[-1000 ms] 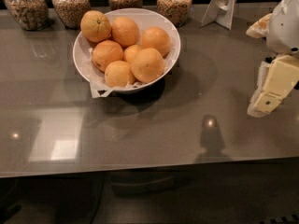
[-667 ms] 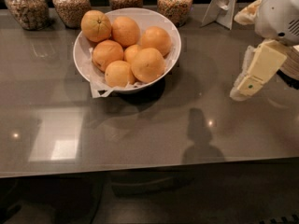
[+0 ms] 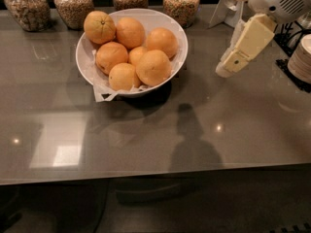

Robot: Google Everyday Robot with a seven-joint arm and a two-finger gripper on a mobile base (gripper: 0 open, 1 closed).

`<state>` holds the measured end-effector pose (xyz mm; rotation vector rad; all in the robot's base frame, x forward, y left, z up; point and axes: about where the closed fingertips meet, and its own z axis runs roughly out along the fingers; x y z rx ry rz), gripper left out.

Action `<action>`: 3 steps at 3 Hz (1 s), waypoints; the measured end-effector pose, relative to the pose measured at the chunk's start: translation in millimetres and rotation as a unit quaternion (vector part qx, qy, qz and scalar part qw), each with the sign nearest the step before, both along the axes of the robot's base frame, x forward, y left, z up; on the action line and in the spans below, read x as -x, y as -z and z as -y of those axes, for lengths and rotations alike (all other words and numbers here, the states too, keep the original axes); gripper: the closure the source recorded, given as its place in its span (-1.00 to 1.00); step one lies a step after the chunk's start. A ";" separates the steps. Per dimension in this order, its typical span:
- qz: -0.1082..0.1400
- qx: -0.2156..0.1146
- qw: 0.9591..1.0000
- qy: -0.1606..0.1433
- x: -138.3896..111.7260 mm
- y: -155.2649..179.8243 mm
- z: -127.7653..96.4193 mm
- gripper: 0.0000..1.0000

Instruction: Pick orange from white bowl

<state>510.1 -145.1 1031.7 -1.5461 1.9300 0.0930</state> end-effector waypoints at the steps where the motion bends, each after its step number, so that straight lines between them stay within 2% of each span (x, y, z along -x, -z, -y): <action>1: 0.011 -0.007 1.000 -0.002 -11.5 -3.3 -16.5 -1.00; 2: 0.044 -0.023 0.999 0.006 -52.6 -11.0 -63.1 -1.00; 3: 0.058 -0.033 0.998 0.010 -73.5 -13.9 -85.3 -1.00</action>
Offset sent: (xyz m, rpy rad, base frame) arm 0.0637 0.0718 0.0113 0.0451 -0.1053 -0.0237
